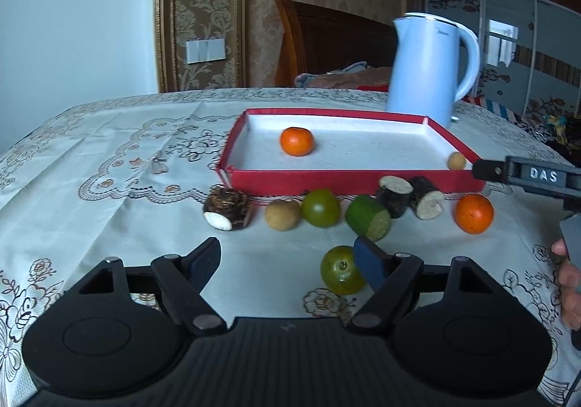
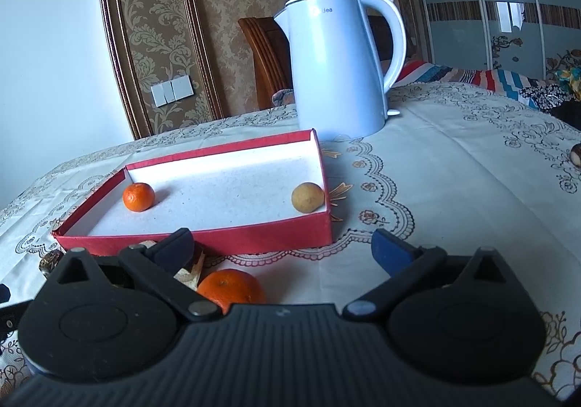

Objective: Organize fruits
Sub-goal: 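Grasp the dark green round fruit with the left gripper while the right gripper approaches a mandarin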

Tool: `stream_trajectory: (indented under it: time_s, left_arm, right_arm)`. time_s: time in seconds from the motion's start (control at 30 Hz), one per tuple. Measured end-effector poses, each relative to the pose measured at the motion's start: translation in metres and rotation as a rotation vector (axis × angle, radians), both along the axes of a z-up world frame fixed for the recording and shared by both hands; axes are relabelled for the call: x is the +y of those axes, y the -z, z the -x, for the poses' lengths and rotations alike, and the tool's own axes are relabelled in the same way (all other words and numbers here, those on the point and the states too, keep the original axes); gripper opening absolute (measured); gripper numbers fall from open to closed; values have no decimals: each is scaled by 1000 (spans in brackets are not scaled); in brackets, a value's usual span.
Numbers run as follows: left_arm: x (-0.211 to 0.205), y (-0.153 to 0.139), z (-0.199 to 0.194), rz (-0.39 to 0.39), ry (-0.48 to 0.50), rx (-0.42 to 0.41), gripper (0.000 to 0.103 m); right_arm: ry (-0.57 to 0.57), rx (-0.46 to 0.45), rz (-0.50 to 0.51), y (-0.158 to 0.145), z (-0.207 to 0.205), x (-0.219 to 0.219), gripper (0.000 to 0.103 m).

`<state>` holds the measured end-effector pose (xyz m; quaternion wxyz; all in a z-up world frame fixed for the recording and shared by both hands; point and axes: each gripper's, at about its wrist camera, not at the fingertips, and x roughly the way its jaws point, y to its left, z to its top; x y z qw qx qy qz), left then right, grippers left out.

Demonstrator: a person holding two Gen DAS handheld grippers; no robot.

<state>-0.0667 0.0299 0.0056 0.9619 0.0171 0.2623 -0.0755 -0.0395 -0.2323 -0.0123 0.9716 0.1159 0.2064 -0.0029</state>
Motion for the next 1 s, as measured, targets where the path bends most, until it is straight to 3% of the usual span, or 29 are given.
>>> stream_trajectory:
  time_s: [0.27,0.5,0.7,1.0]
  left_arm:
    - [-15,7,-3,-14,44,11,87]
    - [-28,9,-4,-66,56,2,87]
    - [-43,12,-14,-111,73,24,87]
    - [-47,16,-21,-88,13,82,86]
  right_arm:
    - [-40,31,43,1,16,-1,103]
    - [-103,33,159,2,26,19,103]
    - [-90,60,120,2,24,12,103]
    - [-65,68,91,4,22,7,103]
